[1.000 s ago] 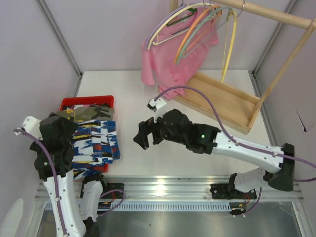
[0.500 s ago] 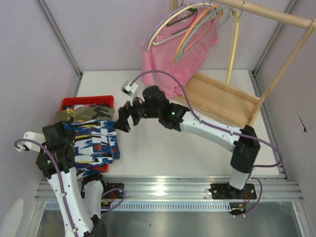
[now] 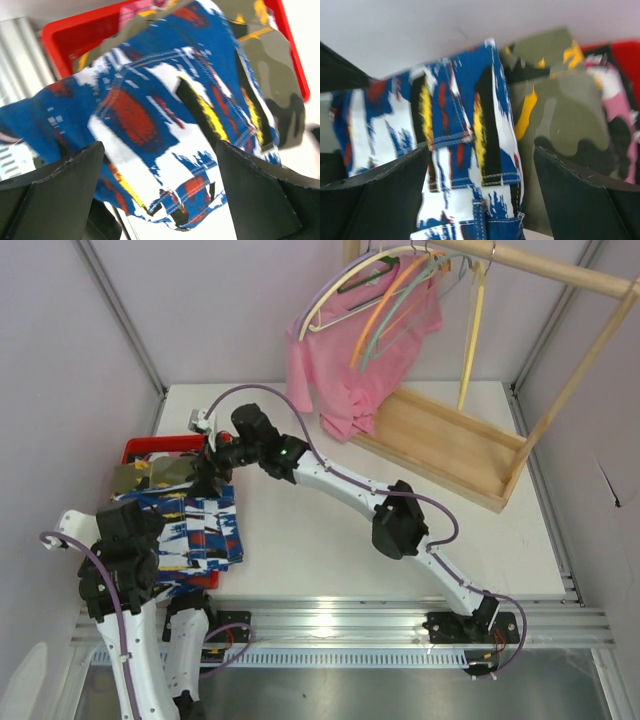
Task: Remove the trousers from the hanger
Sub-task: Place the trousers into the basket
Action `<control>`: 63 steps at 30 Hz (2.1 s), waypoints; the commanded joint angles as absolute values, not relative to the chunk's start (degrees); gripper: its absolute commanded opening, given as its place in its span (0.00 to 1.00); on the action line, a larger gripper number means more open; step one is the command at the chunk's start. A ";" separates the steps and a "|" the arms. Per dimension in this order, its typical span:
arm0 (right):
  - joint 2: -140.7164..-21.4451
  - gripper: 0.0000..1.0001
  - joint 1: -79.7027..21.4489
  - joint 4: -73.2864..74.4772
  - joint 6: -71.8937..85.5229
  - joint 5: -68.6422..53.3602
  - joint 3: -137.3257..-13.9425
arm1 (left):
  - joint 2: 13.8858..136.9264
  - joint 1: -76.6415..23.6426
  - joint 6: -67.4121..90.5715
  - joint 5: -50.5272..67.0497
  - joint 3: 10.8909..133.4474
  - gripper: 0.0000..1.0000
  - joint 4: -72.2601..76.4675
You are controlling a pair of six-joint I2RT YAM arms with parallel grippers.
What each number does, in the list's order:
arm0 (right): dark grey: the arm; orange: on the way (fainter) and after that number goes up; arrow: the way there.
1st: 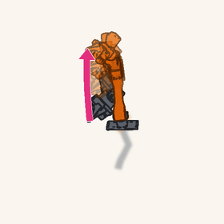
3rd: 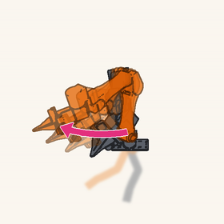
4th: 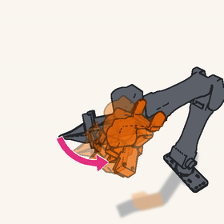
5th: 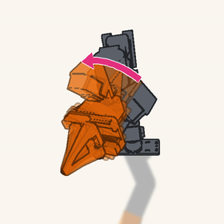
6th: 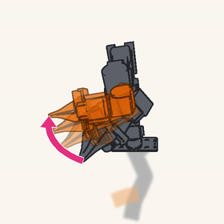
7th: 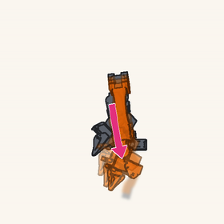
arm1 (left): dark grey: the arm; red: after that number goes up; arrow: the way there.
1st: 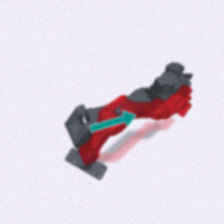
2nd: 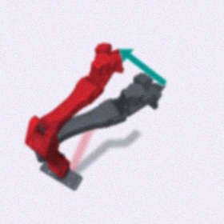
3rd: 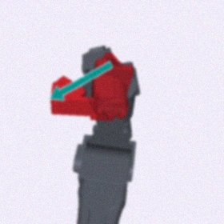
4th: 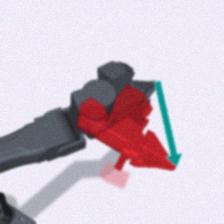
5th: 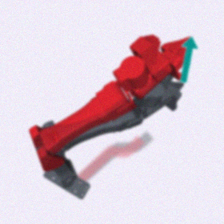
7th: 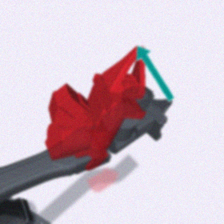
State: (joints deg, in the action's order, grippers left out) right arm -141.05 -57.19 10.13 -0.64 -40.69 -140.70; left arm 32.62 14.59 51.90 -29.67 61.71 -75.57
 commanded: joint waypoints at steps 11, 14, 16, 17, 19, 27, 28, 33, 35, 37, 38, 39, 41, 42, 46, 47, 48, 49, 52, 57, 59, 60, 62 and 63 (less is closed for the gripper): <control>-145.98 0.83 -57.13 8.35 0.62 -41.84 -139.48 | 30.24 8.44 49.65 -24.43 60.12 1.00 -76.81; -146.60 0.74 -57.04 7.74 1.23 -42.80 -139.48 | 27.17 8.44 55.01 -24.35 57.31 1.00 -80.06; -146.78 0.67 -56.87 7.38 2.02 -43.50 -139.31 | 25.50 8.44 58.08 -23.38 54.50 0.99 -80.94; -146.69 0.62 -56.78 7.21 2.72 -43.94 -139.05 | 25.14 8.44 59.14 -22.94 54.14 0.99 -81.21; -145.99 0.59 -56.78 7.03 2.90 -44.74 -137.73 | 24.87 8.44 60.73 -22.68 53.09 1.00 -81.38; -143.88 0.66 -57.22 5.01 4.47 -40.96 -134.21 | 24.08 8.44 65.30 -17.33 53.88 0.99 -83.94; -143.88 0.66 -57.22 4.75 5.00 -40.00 -134.21 | 24.00 8.44 65.65 -16.88 53.62 1.00 -83.85; -142.56 0.66 -56.52 4.92 8.26 -37.53 -133.86 | 24.00 8.44 66.36 -12.48 52.56 0.99 -83.58; -141.25 0.66 -56.25 4.22 10.28 -37.61 -133.42 | 23.47 8.44 66.53 -12.39 50.99 1.00 -83.50; -140.37 0.66 -55.99 3.96 11.42 -37.70 -133.42 | 22.42 8.44 66.01 -11.44 49.75 0.99 -82.10; -139.93 0.67 -56.07 4.13 11.60 -37.53 -133.42 | 22.06 8.44 64.27 -10.99 49.05 1.00 -80.96; -139.14 0.68 -56.07 4.39 11.69 -37.44 -133.59 | 21.71 8.44 62.94 -10.38 47.82 1.00 -79.82; -138.52 0.70 -55.99 5.10 11.69 -36.83 -133.68 | 22.06 8.44 61.35 -10.37 47.90 1.00 -78.48; -137.99 0.70 -55.99 5.45 11.78 -36.39 -133.77 | 22.58 8.35 61.09 -11.24 48.77 0.99 -79.18; -136.94 0.73 -55.64 6.67 12.30 -33.85 -133.86 | 26.62 8.35 58.11 -16.08 53.78 0.99 -84.29; -136.76 0.73 -55.46 7.03 12.13 -33.05 -133.86 | 26.46 8.44 57.40 -15.82 54.22 1.00 -84.20; -136.32 0.73 -55.55 7.38 11.87 -32.09 -133.77 | 26.11 8.44 57.91 -15.65 54.40 0.99 -84.20; -136.14 0.74 -55.46 8.25 11.52 -31.65 -133.68 | 25.58 8.44 58.44 -15.82 54.32 0.99 -84.20; -135.01 0.75 -55.37 10.27 11.07 -28.84 -133.25 | 26.45 8.35 57.22 -19.67 52.39 0.99 -84.11; -132.11 0.75 -53.62 13.53 16.32 -25.49 -130.35 | 29.09 8.44 54.94 -26.36 49.92 1.00 -80.17; -129.12 0.76 -52.65 13.71 19.23 -25.66 -126.05 | 30.76 8.44 53.35 -26.98 50.18 1.00 -77.61; -127.81 0.76 -51.78 12.32 20.81 -25.84 -123.95 | 31.37 8.44 53.35 -28.11 50.01 0.99 -77.17; -123.41 0.77 -51.15 9.94 23.81 -26.28 -116.31 | 33.47 8.52 52.04 -29.35 50.10 0.99 -75.77; -121.83 0.77 -51.07 8.45 23.73 -25.58 -114.02 | 34.36 8.79 51.60 -29.88 50.45 1.00 -75.67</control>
State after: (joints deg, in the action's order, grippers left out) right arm -129.25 -52.31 11.73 19.03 -26.94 -118.91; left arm 31.75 8.64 55.35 -24.34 50.24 -77.97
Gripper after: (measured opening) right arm 0.766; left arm 0.994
